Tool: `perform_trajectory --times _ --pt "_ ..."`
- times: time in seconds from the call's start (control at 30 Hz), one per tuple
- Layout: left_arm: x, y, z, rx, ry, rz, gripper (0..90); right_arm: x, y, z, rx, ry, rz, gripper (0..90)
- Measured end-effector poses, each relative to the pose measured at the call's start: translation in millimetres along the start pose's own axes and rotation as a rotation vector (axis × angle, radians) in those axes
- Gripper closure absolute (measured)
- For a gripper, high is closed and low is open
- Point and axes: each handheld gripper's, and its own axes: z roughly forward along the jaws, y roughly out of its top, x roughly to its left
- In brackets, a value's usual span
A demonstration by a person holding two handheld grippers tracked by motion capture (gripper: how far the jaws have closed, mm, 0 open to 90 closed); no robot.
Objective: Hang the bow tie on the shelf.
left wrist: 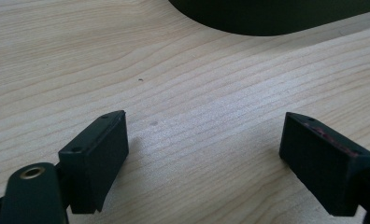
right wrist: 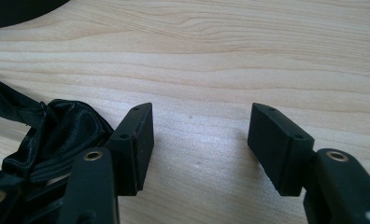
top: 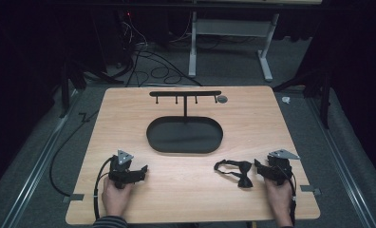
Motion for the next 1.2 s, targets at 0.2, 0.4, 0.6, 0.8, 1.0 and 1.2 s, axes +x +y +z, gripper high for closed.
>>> perform_trajectory --times 0.2,0.4,0.6,0.8,1.0,1.2 --pt "0.0 0.0 0.0 0.000 -0.001 0.000 16.0 0.0 0.0 0.0 0.001 0.002 0.000 41.2" --pt "0.0 -0.2 -0.2 0.000 0.002 -0.003 16.1 0.1 0.0 0.0 0.003 0.007 -0.001 39.9" --pt "0.0 -0.2 -0.2 -0.001 0.003 -0.004 16.2 0.5 -0.1 0.1 0.001 0.005 -0.004 39.8" --pt "0.1 -0.2 -0.3 -0.001 0.002 -0.004 16.3 0.3 -0.1 -0.1 0.003 0.007 -0.005 39.7" --pt "0.1 -0.2 -0.2 -0.001 0.002 -0.004 16.2 0.2 -0.1 -0.3 0.004 0.010 -0.006 39.7" --pt "0.2 -0.1 -0.2 -0.001 0.002 -0.004 16.2 -0.7 -0.9 -1.1 0.002 0.021 -0.010 40.2"
